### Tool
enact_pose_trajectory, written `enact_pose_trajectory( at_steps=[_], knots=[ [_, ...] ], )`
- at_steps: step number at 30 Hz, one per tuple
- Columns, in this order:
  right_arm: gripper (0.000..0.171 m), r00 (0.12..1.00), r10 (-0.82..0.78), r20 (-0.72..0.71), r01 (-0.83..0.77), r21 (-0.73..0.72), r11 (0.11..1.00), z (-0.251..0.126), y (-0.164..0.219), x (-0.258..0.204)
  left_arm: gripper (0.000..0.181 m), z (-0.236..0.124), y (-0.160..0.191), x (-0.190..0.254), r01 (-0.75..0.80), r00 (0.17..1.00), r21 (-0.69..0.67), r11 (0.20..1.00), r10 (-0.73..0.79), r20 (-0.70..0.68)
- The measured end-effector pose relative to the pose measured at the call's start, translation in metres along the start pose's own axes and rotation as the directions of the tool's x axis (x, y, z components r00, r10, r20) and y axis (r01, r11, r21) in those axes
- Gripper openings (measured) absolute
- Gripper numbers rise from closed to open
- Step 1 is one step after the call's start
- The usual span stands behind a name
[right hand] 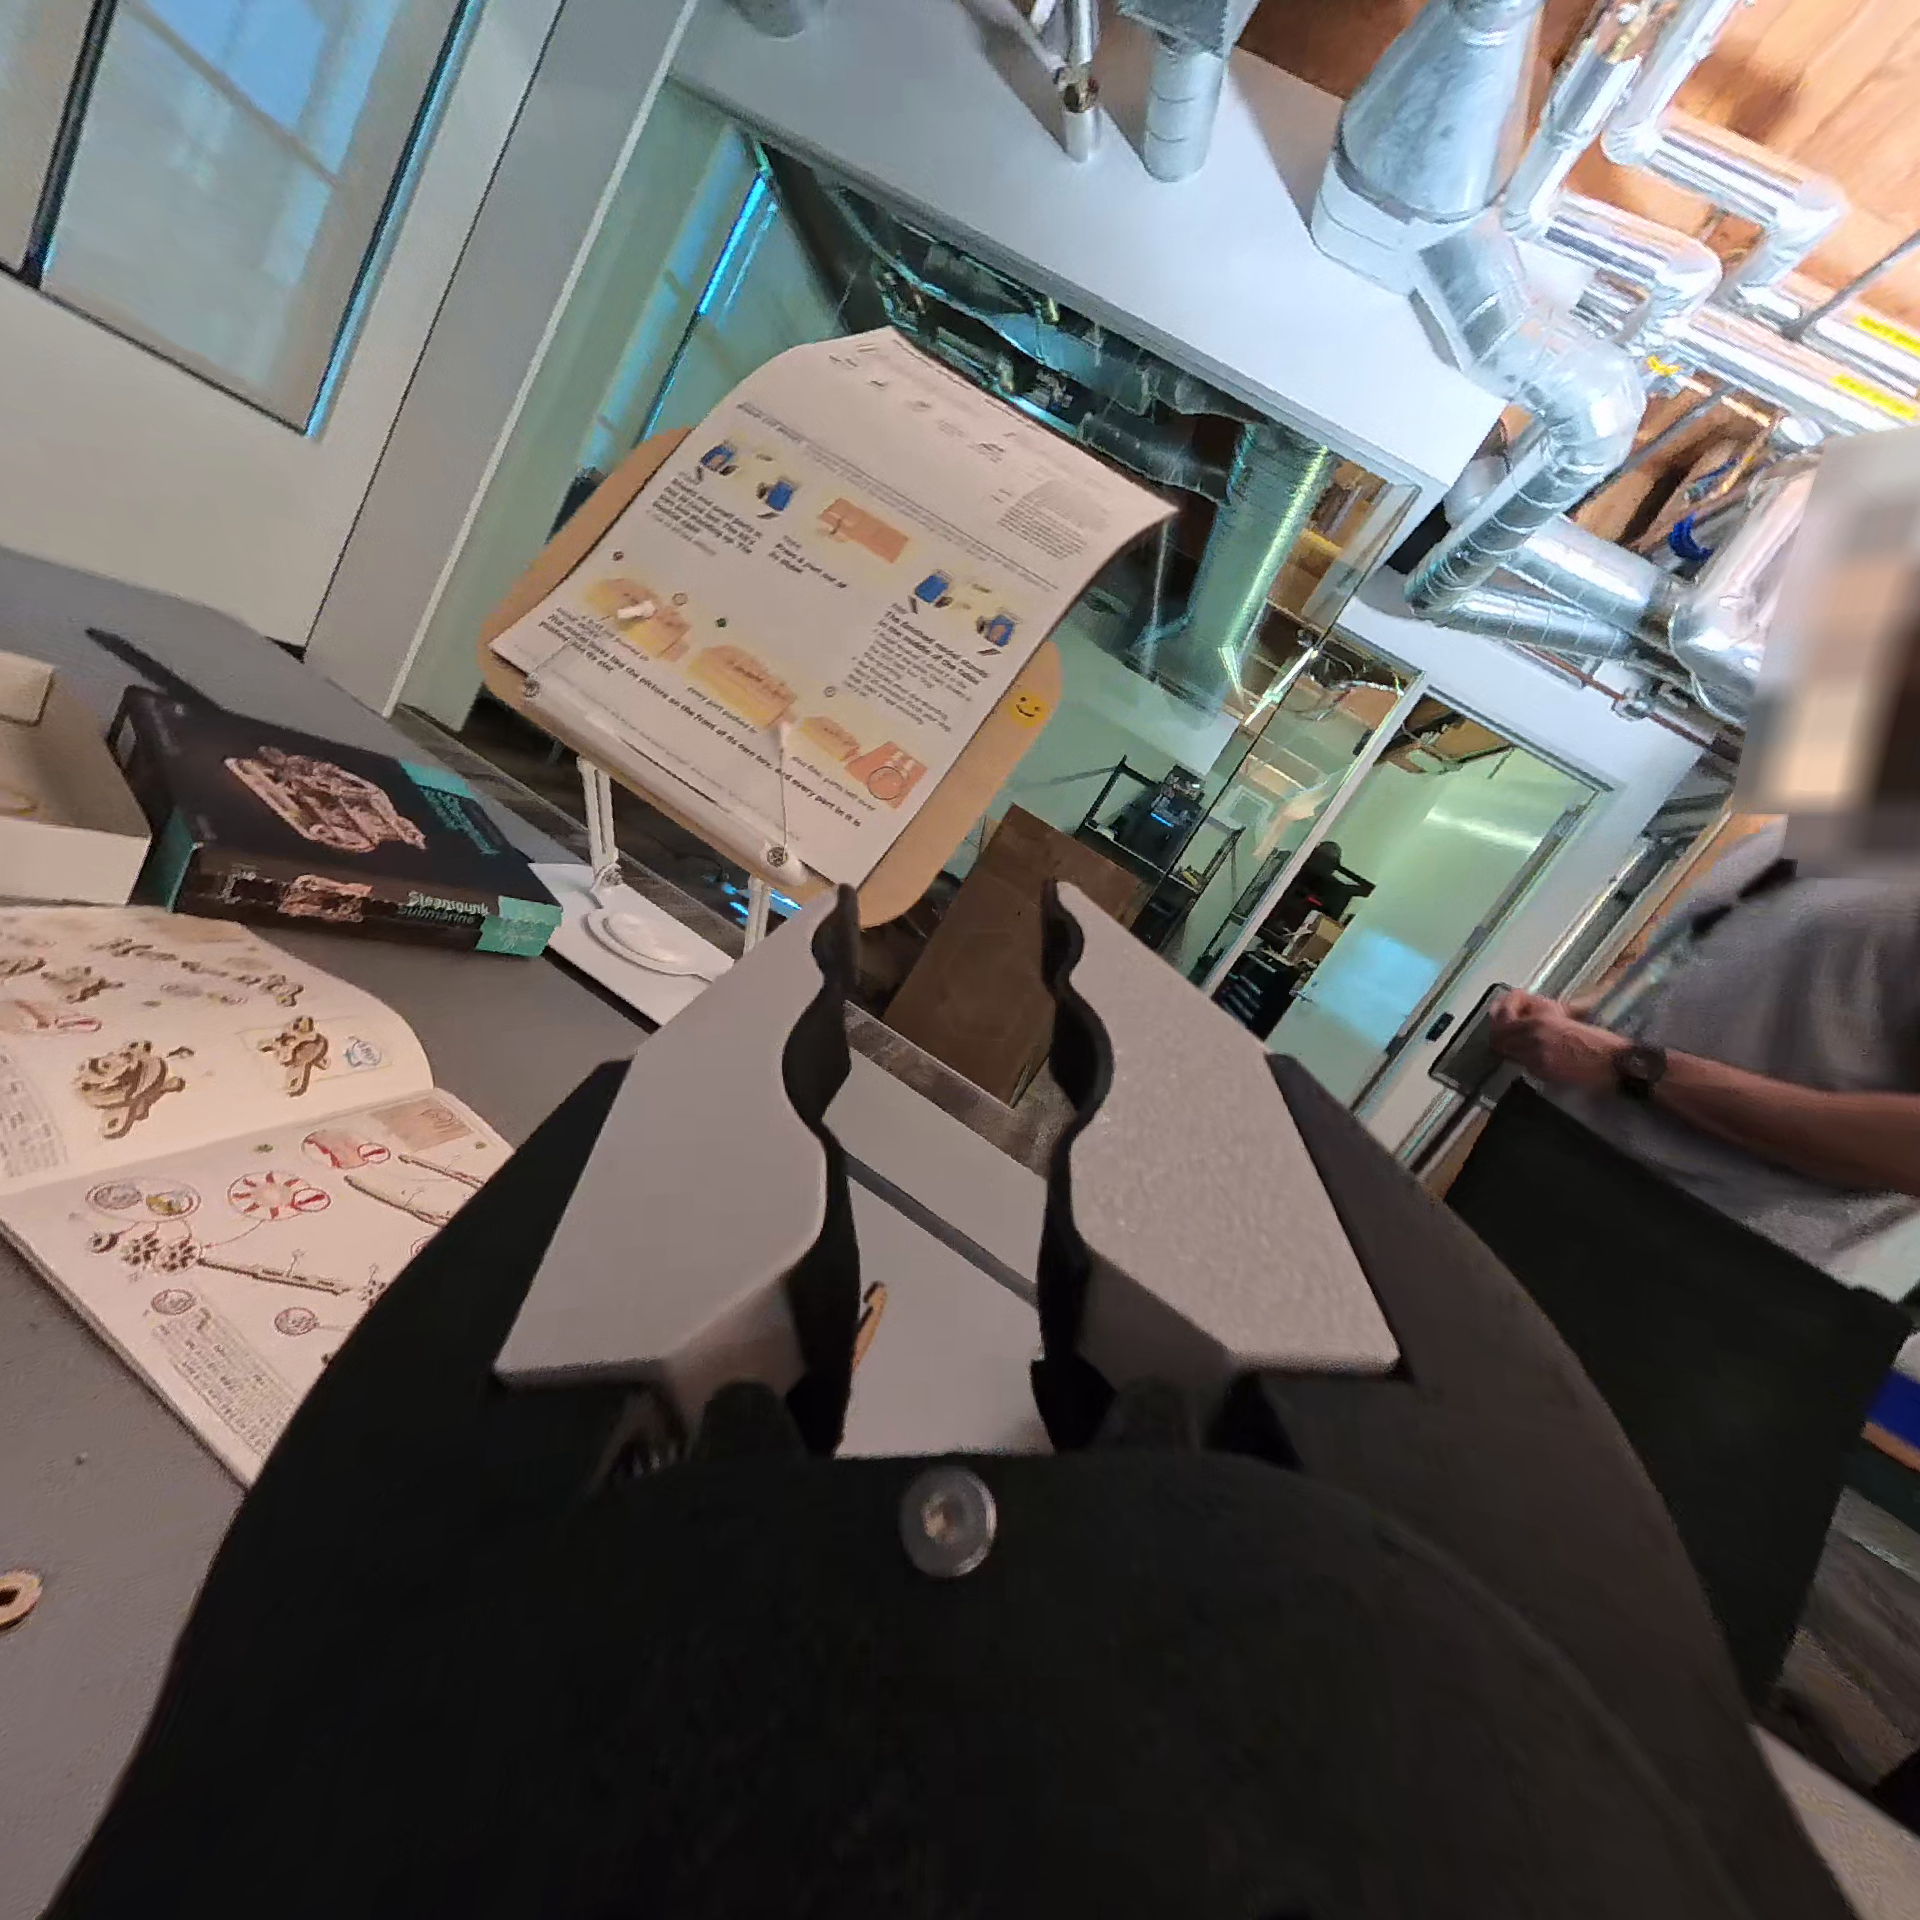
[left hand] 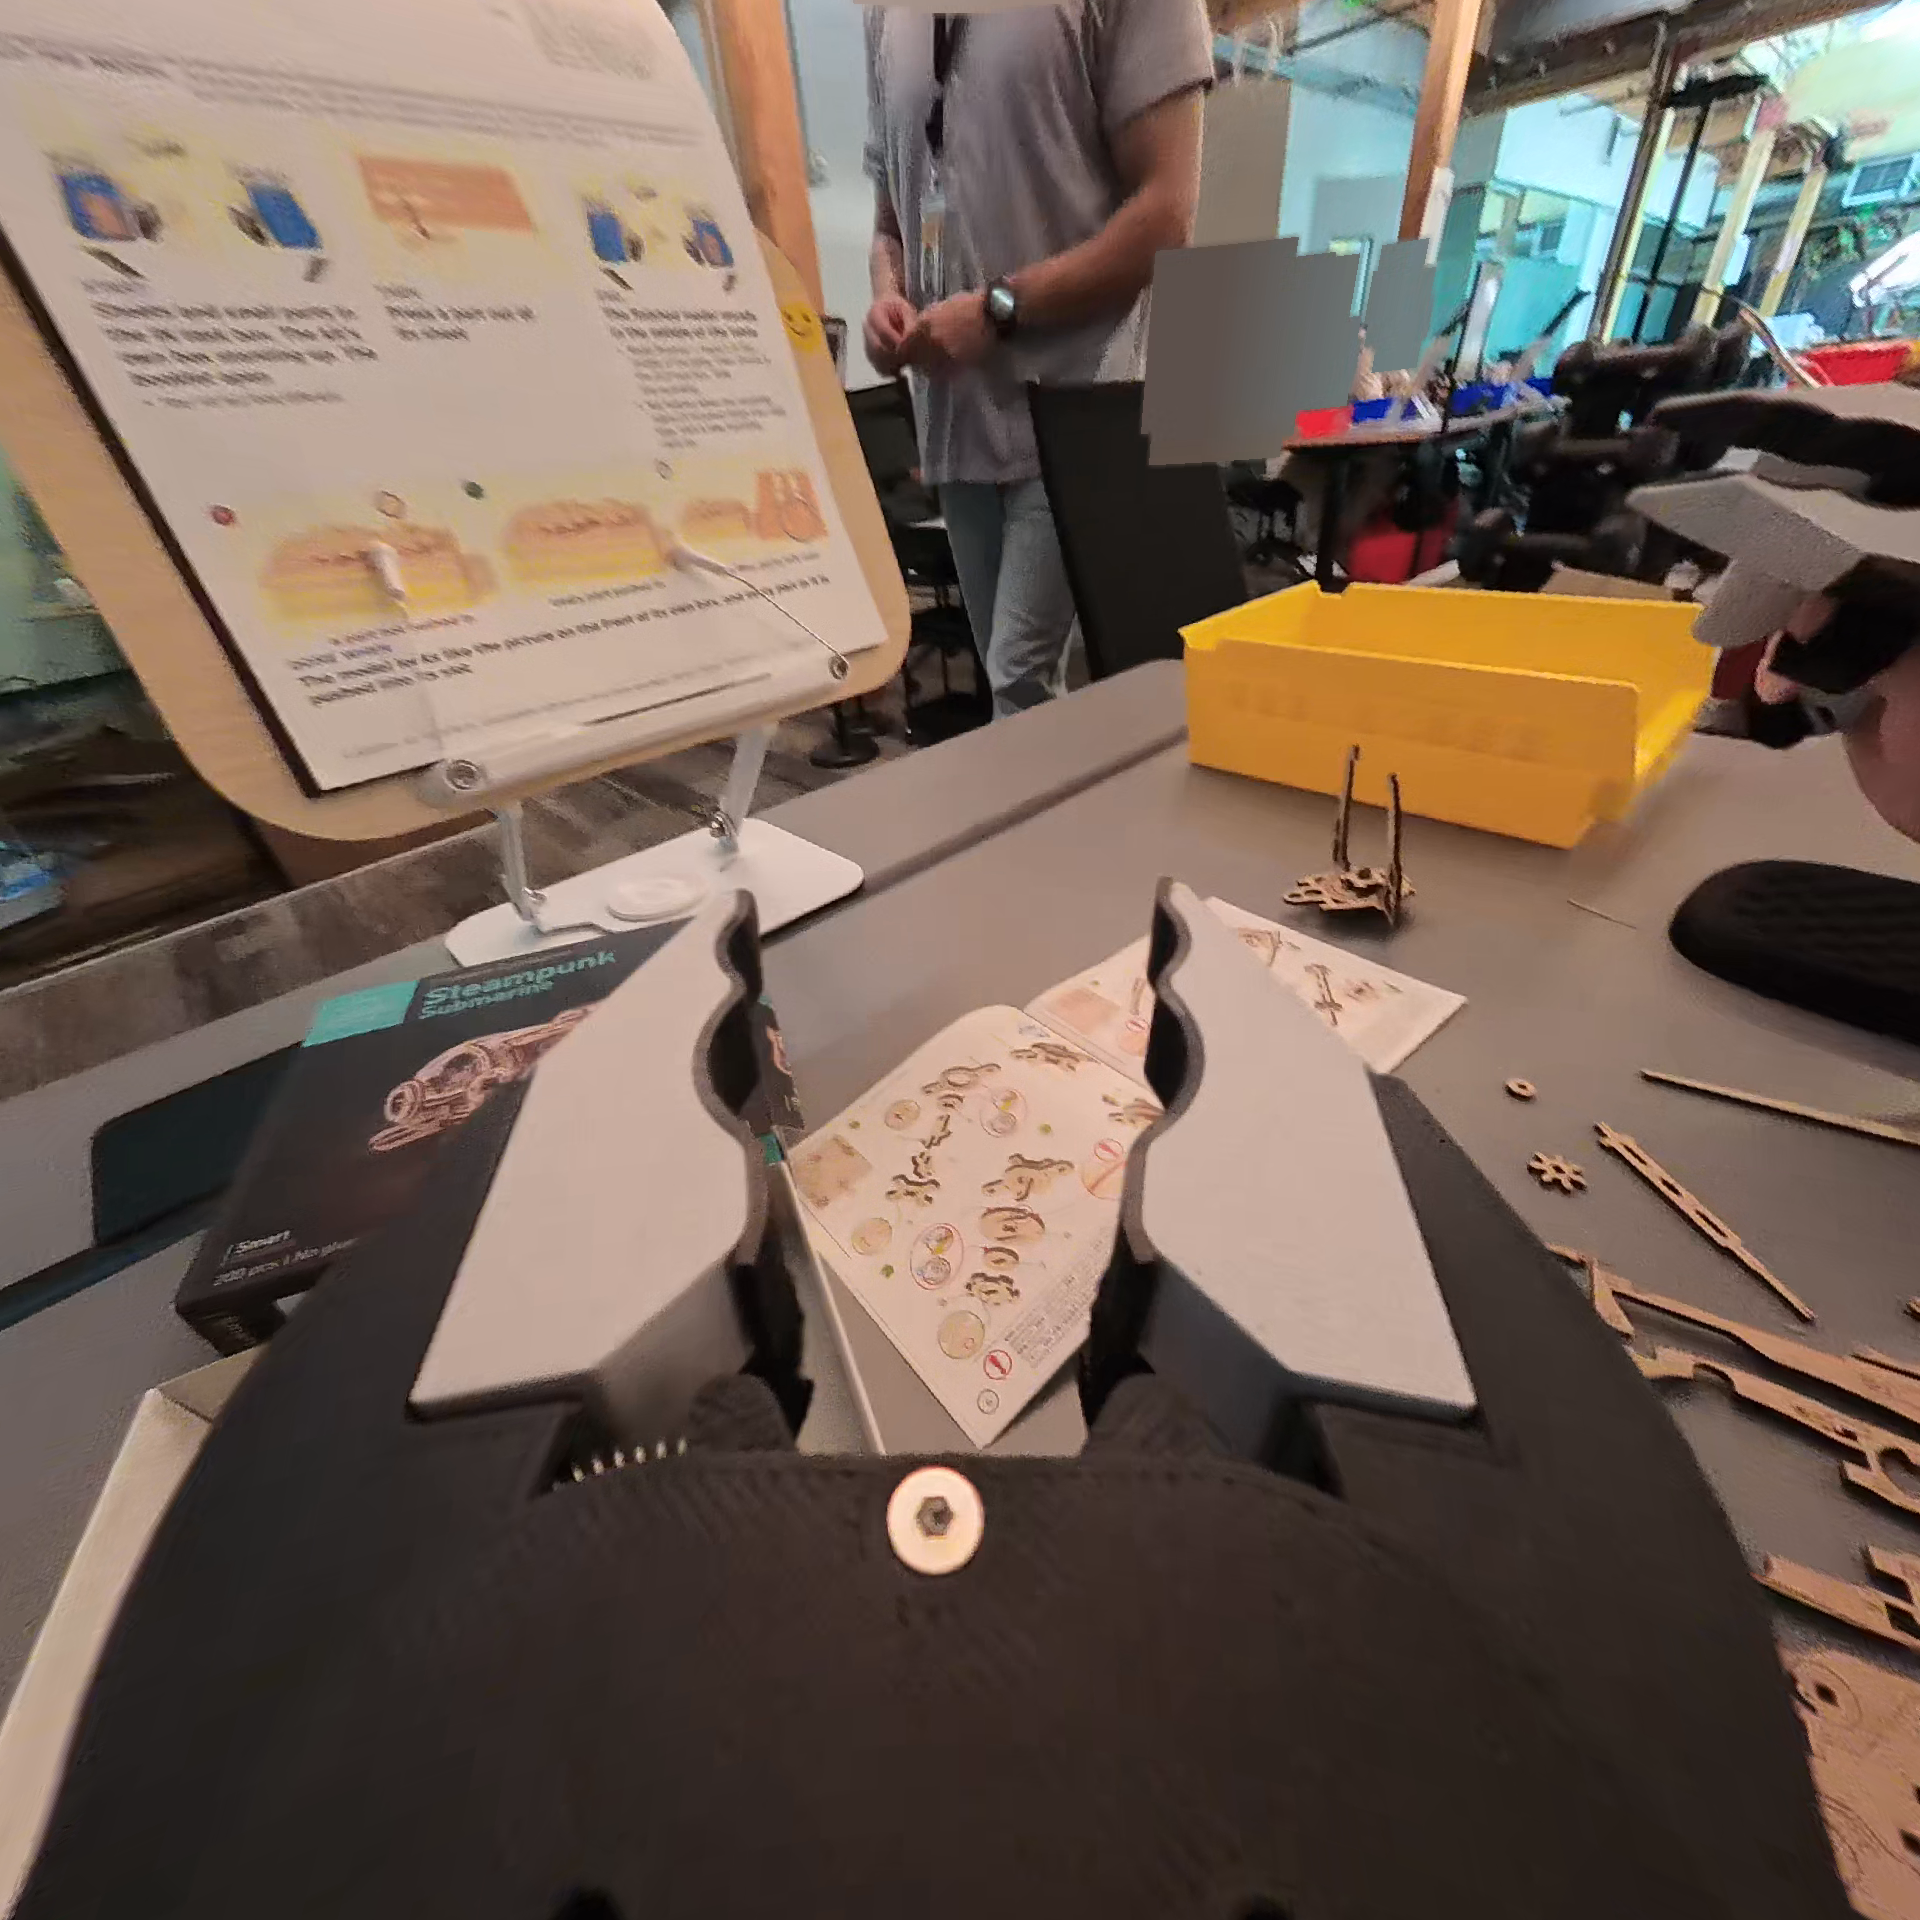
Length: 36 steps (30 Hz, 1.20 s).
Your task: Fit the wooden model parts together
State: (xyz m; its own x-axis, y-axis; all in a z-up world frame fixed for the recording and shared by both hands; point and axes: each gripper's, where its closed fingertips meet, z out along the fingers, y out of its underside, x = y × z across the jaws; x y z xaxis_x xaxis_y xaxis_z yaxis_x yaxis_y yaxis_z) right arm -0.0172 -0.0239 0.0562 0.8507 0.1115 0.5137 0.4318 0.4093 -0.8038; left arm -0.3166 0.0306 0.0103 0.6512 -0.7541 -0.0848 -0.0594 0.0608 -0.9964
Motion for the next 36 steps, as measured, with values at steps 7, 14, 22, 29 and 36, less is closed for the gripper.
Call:
enact_pose_trajectory(
  at_steps=[7, 14, 22, 29, 36],
  knots=[
    [0.02, 0.998, 0.062, 0.012, -0.062, -0.006, 0.998, -0.001, 0.004, 0.003, 0.066, -0.002, -0.001, 0.002, 0.023, 0.999, 0.024, 0.999, -0.022, -0.025],
    [0.008, 0.997, -0.014, 0.079, 0.017, -0.045, 0.999, 0.005, 0.009, -0.02, 0.046, -0.004, -0.003, 0.004, 0.033, 0.999, 0.041, 0.999, -0.031, -0.044],
    [0.0, 0.989, -0.025, 0.146, 0.038, -0.083, 0.996, 0.008, 0.015, -0.04, 0.012, -0.004, 0.001, 0.015, 0.044, 0.993, 0.025, 0.999, -0.041, -0.113],
    [0.0, 0.989, -0.01, 0.148, 0.024, -0.099, 0.995, 0.008, 0.018, -0.04, 0.0, -0.006, -0.004, 0.019, 0.045, 0.991, 0.045, 0.998, -0.039, -0.132],
    [0.0, 0.991, 0.032, 0.132, -0.017, -0.112, 0.994, 0.008, 0.021, -0.033, 0.0, -0.003, 0.003, 0.02, 0.024, 0.991, 0.018, 1.0, -0.021, -0.131]
  ],
)
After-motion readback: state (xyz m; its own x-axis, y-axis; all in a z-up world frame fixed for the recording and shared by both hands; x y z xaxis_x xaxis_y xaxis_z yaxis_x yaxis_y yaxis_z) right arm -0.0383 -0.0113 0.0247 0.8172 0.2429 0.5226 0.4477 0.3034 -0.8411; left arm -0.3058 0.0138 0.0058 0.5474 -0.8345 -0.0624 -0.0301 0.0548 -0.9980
